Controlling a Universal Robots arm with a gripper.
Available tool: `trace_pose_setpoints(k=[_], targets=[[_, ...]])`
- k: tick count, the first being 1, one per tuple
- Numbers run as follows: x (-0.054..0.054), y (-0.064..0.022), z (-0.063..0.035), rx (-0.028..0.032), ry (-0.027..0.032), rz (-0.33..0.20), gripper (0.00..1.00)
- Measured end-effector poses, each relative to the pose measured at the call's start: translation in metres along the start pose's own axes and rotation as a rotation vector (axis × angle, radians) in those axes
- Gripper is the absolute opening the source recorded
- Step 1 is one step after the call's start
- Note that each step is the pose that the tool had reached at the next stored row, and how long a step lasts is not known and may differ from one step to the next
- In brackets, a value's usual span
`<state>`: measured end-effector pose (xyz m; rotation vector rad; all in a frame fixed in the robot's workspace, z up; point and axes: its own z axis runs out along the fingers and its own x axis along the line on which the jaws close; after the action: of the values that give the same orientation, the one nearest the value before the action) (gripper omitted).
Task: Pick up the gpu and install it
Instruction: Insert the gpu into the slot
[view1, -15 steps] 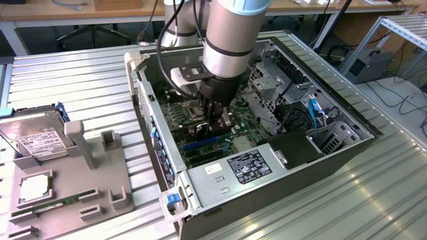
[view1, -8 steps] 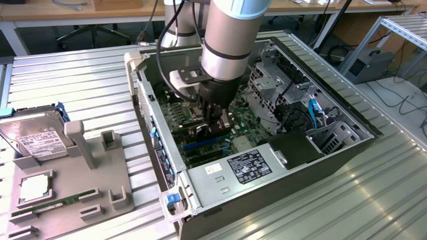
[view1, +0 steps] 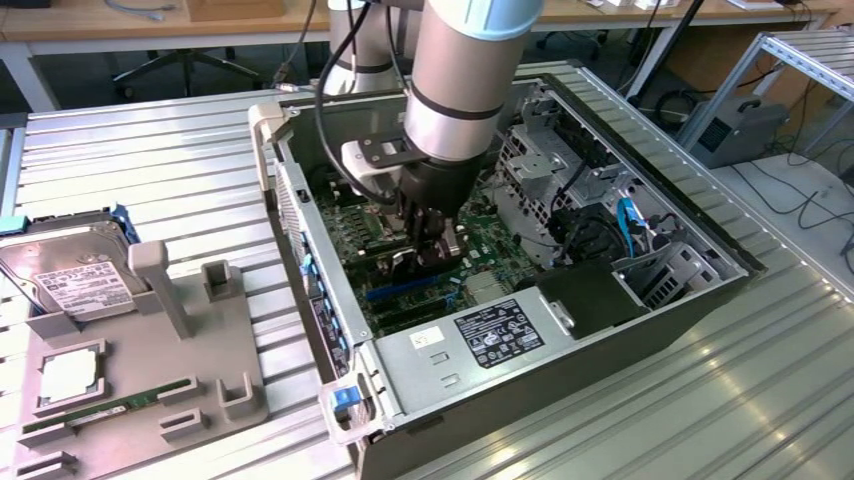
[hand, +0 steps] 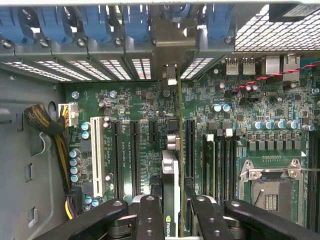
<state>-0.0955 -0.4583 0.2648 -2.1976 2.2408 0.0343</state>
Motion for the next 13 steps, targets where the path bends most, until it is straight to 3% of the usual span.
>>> trace_pose_setpoints(k=[13], targets=[[0.0001,-0.0001,0.0044,-0.0001,-0.0001,0.000,0.27]])
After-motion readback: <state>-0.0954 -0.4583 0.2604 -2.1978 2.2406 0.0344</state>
